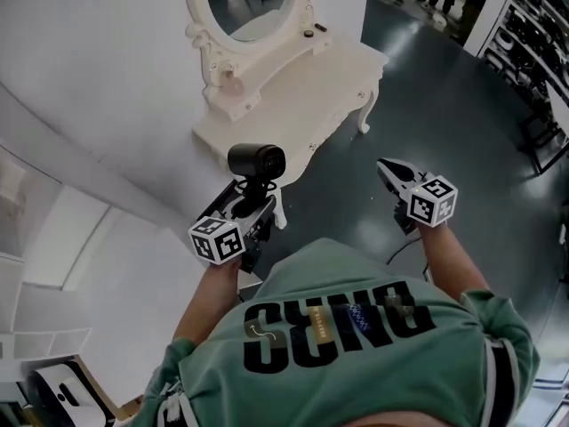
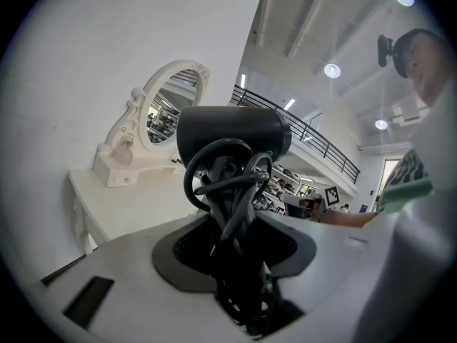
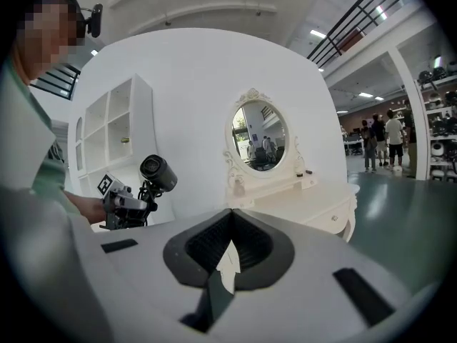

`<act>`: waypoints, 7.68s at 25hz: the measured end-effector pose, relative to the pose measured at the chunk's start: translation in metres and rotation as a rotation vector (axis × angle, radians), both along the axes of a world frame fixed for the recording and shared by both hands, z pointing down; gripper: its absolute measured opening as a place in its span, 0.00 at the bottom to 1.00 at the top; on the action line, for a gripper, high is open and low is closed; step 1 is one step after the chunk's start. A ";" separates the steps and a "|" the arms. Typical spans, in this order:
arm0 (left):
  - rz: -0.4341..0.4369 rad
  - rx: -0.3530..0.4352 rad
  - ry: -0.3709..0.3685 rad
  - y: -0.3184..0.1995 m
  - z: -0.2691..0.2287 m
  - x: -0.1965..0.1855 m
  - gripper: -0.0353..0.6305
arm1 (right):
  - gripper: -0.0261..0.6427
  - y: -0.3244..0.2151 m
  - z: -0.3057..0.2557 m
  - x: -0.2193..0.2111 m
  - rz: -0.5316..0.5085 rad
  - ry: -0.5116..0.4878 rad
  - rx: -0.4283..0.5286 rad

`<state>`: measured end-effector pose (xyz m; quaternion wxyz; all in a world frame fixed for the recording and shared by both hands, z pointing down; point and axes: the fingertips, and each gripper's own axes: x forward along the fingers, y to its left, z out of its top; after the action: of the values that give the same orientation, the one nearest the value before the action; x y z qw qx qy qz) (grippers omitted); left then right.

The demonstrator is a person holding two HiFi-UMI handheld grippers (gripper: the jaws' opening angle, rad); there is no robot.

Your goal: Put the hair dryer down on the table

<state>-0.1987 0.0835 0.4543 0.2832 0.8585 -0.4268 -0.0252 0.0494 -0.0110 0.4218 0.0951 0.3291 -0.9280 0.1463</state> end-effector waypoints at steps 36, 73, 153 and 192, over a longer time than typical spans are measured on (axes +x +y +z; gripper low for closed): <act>-0.099 -0.106 -0.094 -0.328 0.030 -0.034 0.31 | 0.03 -0.361 0.049 -0.053 -0.148 -0.001 -0.062; 0.301 -0.303 -0.478 -0.590 0.197 0.052 0.31 | 0.03 -0.525 0.161 -0.020 0.047 0.108 -0.119; 0.097 0.035 -0.258 -0.452 0.060 -0.034 0.49 | 0.03 -0.419 0.082 -0.089 -0.066 0.110 -0.092; -0.154 0.256 -0.092 -0.317 -0.021 -0.089 0.07 | 0.03 -0.330 0.021 -0.135 -0.173 0.060 0.037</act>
<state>-0.2872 -0.2332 0.4334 0.1490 0.8524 -0.4973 -0.0618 -0.0858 -0.3411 0.4428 0.1291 0.2538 -0.9523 0.1102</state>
